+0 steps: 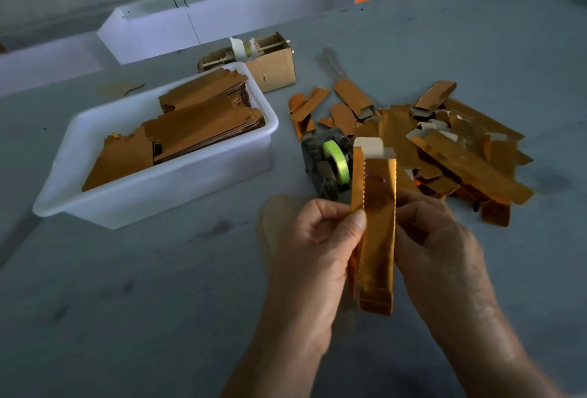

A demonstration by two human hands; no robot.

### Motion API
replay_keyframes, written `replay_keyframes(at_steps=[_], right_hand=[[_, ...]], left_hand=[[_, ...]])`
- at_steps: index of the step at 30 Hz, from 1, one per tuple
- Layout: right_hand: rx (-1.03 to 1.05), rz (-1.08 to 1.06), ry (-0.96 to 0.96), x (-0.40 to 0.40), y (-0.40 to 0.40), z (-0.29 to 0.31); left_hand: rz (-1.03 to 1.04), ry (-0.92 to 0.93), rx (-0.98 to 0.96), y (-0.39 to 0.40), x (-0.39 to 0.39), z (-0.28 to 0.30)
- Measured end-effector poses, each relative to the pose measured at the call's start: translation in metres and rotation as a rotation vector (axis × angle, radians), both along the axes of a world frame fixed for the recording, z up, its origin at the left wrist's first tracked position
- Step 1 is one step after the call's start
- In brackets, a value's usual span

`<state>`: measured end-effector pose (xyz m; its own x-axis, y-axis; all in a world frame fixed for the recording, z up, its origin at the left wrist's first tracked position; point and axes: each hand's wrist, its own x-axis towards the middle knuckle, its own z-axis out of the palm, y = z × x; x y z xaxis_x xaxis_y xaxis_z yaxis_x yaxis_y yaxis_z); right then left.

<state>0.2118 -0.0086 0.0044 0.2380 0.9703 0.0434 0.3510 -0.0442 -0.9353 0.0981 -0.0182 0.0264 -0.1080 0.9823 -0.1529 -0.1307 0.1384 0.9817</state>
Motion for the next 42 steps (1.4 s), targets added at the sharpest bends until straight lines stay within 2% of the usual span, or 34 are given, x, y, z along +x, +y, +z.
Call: replay_keyframes(at_steps=[4,10,14,16,18,20,23,28,42], right_hand=[[0.074,0.037,-0.093,0.003,0.001,-0.001],[0.201,0.085,-0.477,0.006,0.003,0.004],[0.239,0.025,-0.381,0.024,-0.001,0.011],[0.239,0.037,-0.162,0.033,-0.004,0.021],[0.176,0.162,0.149,0.035,-0.009,0.033],[0.145,0.312,0.246,0.034,-0.012,0.038],[0.116,0.451,0.221,0.029,-0.013,0.036],[0.125,0.505,0.127,0.022,-0.012,0.031],[0.085,0.392,-0.041,0.022,-0.010,0.030]], left_hand=[[-0.038,0.054,-0.002,0.000,-0.001,0.003],[-0.044,0.131,-0.015,0.001,0.000,0.003],[-0.066,0.130,-0.055,0.004,-0.001,0.008],[-0.090,0.098,-0.079,0.004,-0.004,0.010],[-0.099,0.076,-0.081,0.003,-0.007,0.013],[-0.082,0.080,-0.064,0.000,-0.008,0.015],[-0.072,0.084,-0.054,-0.007,-0.010,0.013],[-0.107,0.055,-0.102,-0.009,-0.015,0.017],[-0.163,-0.115,-0.184,-0.014,-0.017,0.017]])
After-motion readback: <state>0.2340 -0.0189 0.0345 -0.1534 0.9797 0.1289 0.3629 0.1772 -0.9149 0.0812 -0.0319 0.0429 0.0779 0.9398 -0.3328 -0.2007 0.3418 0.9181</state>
